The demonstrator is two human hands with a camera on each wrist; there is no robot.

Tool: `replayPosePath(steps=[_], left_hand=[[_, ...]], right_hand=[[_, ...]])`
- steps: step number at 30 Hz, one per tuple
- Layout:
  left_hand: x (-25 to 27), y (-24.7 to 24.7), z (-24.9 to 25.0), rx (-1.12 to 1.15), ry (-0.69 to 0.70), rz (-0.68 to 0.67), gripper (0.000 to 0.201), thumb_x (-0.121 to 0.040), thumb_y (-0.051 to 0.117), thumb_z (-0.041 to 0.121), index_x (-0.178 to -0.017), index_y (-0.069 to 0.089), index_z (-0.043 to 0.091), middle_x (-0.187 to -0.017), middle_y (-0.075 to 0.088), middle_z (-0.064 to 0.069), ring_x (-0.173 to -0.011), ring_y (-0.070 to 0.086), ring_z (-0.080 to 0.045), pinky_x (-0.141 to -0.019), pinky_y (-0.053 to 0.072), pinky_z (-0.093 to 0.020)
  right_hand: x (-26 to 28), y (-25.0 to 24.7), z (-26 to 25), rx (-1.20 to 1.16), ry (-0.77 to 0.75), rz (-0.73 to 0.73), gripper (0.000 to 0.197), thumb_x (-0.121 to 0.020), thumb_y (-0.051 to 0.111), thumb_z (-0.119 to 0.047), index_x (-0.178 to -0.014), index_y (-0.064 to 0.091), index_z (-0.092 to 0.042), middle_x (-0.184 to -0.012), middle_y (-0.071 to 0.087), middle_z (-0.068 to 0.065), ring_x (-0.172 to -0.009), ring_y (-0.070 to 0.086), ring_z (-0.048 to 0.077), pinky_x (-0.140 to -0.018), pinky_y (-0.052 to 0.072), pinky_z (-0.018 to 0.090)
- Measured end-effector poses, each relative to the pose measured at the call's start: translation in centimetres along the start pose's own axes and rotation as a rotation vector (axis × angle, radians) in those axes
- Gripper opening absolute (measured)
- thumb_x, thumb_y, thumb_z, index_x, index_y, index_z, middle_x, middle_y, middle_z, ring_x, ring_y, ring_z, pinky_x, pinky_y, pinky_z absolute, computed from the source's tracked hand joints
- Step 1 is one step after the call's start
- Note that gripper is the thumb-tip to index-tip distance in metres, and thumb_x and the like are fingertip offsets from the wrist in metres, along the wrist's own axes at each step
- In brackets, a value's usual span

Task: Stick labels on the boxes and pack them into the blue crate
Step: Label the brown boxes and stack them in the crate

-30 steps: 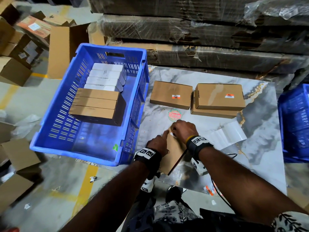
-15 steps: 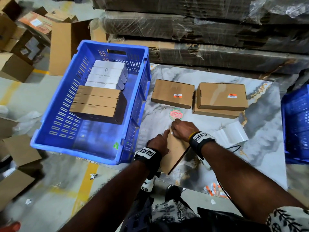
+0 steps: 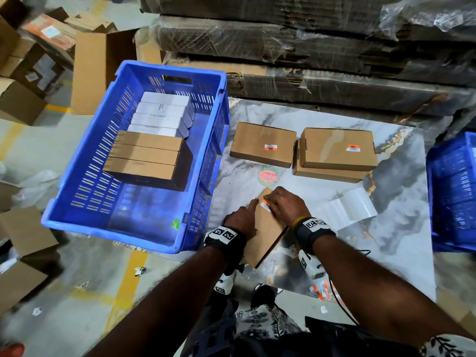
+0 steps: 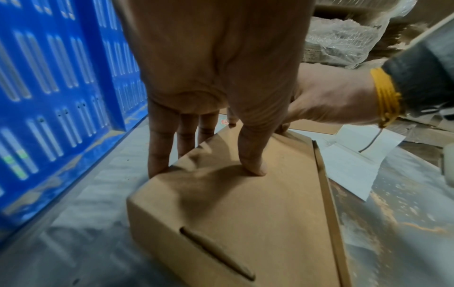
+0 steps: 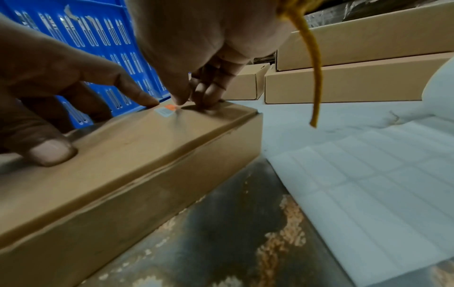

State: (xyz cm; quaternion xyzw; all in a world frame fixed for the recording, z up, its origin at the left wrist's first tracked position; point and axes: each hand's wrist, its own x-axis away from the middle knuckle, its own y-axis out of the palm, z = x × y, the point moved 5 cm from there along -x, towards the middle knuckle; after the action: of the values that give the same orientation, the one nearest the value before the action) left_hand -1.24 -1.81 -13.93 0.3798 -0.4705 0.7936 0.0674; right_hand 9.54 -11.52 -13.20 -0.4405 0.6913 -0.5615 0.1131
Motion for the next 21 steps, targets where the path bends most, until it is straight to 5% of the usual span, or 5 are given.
replayPosePath(steps=[11,21], left_hand=[[-0.16,0.23,-0.15,-0.004,-0.001,0.010,0.095,-0.084,0.073,0.036,-0.152,0.007,0.032,-0.129,0.052,-0.014,-0.116,0.058,-0.034,-0.092,0.046,-0.043],[-0.19,0.38,-0.04,-0.040,-0.005,0.031,0.095,-0.085,0.072,0.036,-0.153,0.006,0.031,-0.129,0.052,-0.014,-0.115,0.059,-0.034,-0.092,0.047,-0.043]], right_hand=[[0.00,0.21,-1.00,0.138,-0.006,0.029,0.027,-0.096,0.045,-0.034,-0.109,0.068,-0.028,-0.115,0.060,0.002,-0.102,0.061,0.029,-0.075,0.051,0.037],[-0.45,-0.48,-0.89,0.075,0.014,0.020,0.023,-0.095,0.048,-0.029,-0.107,0.067,-0.030,-0.114,0.059,0.001,-0.101,0.061,0.030,-0.078,0.047,0.034]])
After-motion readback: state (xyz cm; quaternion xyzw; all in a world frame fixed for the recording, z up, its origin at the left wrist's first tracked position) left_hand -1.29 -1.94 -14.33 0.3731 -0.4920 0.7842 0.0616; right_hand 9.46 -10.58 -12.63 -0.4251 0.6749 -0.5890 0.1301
